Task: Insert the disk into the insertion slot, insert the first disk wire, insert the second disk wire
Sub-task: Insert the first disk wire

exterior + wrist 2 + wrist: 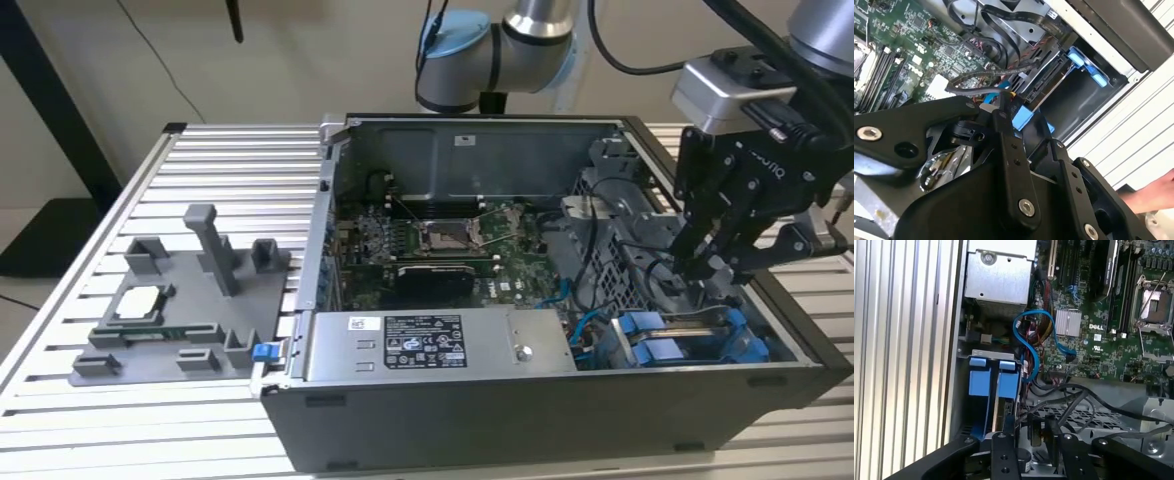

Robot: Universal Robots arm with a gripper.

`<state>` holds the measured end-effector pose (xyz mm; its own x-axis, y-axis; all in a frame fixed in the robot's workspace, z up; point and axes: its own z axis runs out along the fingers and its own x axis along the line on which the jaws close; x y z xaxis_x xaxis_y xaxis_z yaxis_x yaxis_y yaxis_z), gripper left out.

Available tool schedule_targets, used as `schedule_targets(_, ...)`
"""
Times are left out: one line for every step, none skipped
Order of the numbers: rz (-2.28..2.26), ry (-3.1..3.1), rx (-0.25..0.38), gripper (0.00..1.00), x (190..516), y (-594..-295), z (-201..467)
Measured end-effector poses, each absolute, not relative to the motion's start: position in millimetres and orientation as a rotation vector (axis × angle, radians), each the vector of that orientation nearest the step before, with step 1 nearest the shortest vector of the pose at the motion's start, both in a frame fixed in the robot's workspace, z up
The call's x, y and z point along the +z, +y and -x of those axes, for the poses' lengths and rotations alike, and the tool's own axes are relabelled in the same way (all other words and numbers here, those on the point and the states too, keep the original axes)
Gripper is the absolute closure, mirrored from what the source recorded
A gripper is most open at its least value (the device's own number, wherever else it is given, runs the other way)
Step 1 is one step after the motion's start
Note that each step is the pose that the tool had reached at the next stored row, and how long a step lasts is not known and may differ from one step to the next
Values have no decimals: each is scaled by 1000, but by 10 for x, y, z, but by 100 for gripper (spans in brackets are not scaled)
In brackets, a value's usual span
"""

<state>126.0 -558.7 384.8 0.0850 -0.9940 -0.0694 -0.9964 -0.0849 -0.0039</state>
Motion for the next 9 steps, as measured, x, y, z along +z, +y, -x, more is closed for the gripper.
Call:
schedule_targets(2276,2090,74,100,3847,-5587,-1260)
schedule_targets(2276,2090,74,100,3847,-5587,-1260)
schedule_targets(2276,2090,74,100,3846,-5587,-1260)
schedule_targets(2276,2090,74,100,3846,-5587,-1260)
schedule_targets(2276,2090,74,100,3846,-5587,-1260)
schedule_targets(2276,2090,74,100,3846,-5587,-1260)
schedule_targets(2276,2090,74,100,3845,-5587,-1260)
schedule_targets(2276,2090,74,100,3845,-5586,-1260)
schedule_targets(2276,2090,74,100,3844,-5586,-1260)
